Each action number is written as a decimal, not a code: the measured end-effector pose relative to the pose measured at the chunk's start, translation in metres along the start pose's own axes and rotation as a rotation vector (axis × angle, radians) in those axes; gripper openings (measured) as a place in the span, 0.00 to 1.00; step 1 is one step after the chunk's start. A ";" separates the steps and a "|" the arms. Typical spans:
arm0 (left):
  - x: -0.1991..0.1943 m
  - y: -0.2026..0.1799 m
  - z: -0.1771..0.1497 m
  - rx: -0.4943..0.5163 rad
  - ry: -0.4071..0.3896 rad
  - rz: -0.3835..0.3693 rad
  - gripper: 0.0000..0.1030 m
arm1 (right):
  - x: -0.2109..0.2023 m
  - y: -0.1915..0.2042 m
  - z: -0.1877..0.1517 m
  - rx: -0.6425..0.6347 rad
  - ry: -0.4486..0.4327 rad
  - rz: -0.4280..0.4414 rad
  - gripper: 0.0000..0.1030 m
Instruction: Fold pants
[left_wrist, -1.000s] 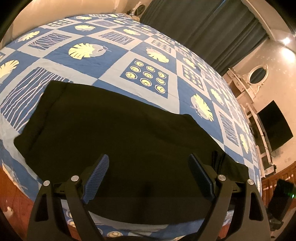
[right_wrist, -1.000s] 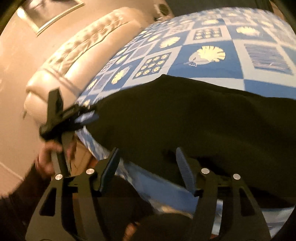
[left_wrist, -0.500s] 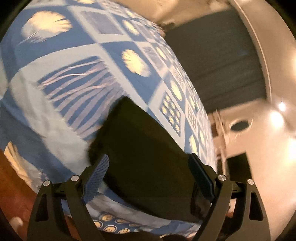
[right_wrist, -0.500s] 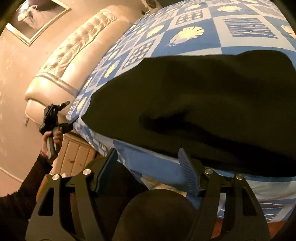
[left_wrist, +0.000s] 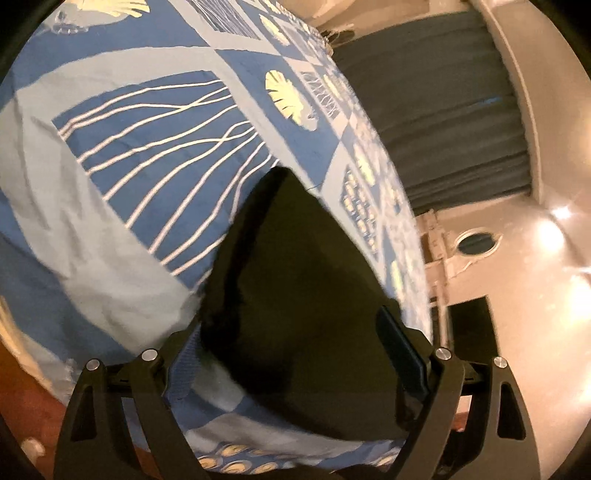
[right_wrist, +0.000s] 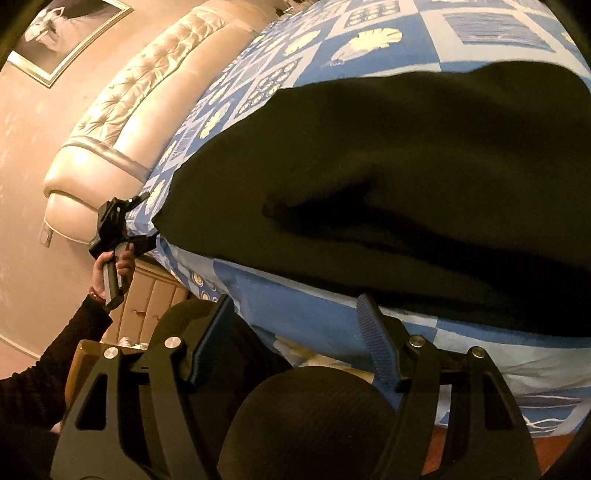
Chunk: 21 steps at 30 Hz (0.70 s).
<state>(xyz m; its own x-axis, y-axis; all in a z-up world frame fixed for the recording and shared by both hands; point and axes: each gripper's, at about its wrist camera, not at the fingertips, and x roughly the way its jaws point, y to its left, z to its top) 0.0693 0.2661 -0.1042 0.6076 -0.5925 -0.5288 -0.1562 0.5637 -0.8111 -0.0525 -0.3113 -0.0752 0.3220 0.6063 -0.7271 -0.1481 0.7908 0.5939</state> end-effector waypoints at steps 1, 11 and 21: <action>0.001 0.002 -0.001 -0.017 -0.010 -0.008 0.84 | 0.001 0.000 0.000 0.004 0.000 0.002 0.67; 0.003 0.016 -0.005 -0.097 -0.065 -0.075 0.86 | 0.003 -0.003 -0.001 0.011 0.002 0.005 0.67; 0.005 0.016 -0.003 -0.113 -0.041 0.034 0.13 | 0.005 -0.004 0.001 0.012 0.002 0.004 0.67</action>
<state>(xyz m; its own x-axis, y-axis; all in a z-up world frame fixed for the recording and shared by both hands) 0.0674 0.2706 -0.1203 0.6314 -0.5488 -0.5478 -0.2626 0.5134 -0.8170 -0.0496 -0.3115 -0.0814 0.3197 0.6100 -0.7251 -0.1381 0.7871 0.6012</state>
